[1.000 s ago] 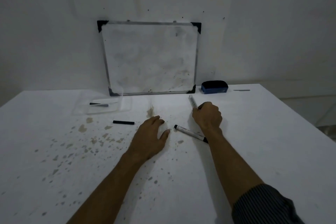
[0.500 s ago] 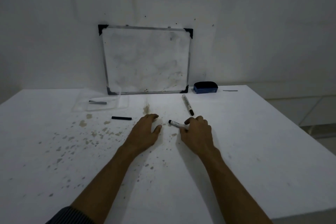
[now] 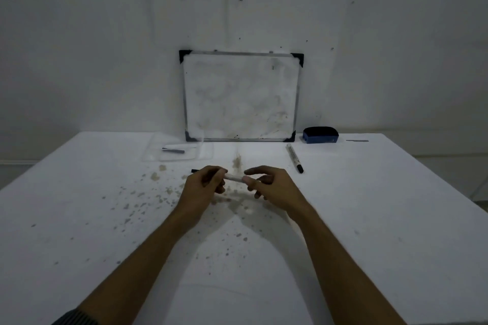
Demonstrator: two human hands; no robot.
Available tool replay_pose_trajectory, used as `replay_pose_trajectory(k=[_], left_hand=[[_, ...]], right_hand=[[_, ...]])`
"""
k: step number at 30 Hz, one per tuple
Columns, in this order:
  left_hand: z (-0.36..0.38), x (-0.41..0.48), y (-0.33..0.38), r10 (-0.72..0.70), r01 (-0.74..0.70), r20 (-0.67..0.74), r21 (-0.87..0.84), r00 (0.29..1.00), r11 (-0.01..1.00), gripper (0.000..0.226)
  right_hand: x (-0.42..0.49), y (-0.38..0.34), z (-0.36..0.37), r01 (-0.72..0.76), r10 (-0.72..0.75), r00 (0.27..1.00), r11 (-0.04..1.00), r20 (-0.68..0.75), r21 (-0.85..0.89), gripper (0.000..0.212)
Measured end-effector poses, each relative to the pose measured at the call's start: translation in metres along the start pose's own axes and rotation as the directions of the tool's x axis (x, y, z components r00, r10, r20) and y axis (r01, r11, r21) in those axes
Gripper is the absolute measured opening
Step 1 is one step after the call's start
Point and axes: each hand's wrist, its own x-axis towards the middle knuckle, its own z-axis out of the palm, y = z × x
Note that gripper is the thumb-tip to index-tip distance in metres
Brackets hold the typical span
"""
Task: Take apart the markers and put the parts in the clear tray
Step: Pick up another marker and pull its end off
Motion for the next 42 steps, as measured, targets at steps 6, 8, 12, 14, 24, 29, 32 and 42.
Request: replay_pose_trajectory(k=[6,8,12,14,24,29,32,42], left_hand=[[0.002,-0.001,-0.002,-0.056,0.052,-0.068,-0.066,0.996,0.996,0.02],[0.011,-0.005,-0.001,-0.019,0.018,-0.021,-0.061,1.0,0.998,0.017],[0.019,-0.011,-0.005,0.108,-0.112,0.062,0.07,0.992,0.991,0.013],[0.016,-0.011,-0.007,0.17,-0.187,0.103,0.191,0.98,0.964,0.013],[0.005,0.003,-0.014,0.417,-0.466,0.227,0.589,0.88,0.66,0.021],[0.01,-0.001,-0.011,0.342,-0.391,0.194,0.546,0.919,0.741,0.033],[0.016,-0.007,-0.004,0.034,-0.074,0.135,0.302,0.99,0.95,0.049],[0.014,-0.004,-0.001,0.015,-0.012,0.04,-0.057,0.999,0.998,0.026]], right_hand=[[0.007,0.008,0.033,-0.17,0.191,0.98,0.702,0.047,0.692,0.032],[0.012,0.012,0.042,-0.173,0.225,0.974,0.697,0.017,0.696,0.032],[0.017,0.014,0.04,-0.179,0.241,0.971,0.72,0.001,0.671,0.031],[0.016,0.015,0.041,-0.198,0.244,0.97,0.751,0.013,0.63,0.032],[0.014,0.01,0.056,-0.255,0.276,0.956,0.629,0.096,0.734,0.036],[0.012,0.01,0.058,-0.201,0.239,0.97,0.697,0.042,0.689,0.035],[0.008,0.01,0.059,-0.043,0.111,0.989,0.848,-0.097,0.528,0.038],[0.007,0.001,0.052,-0.176,0.194,0.978,0.574,0.076,0.8,0.022]])
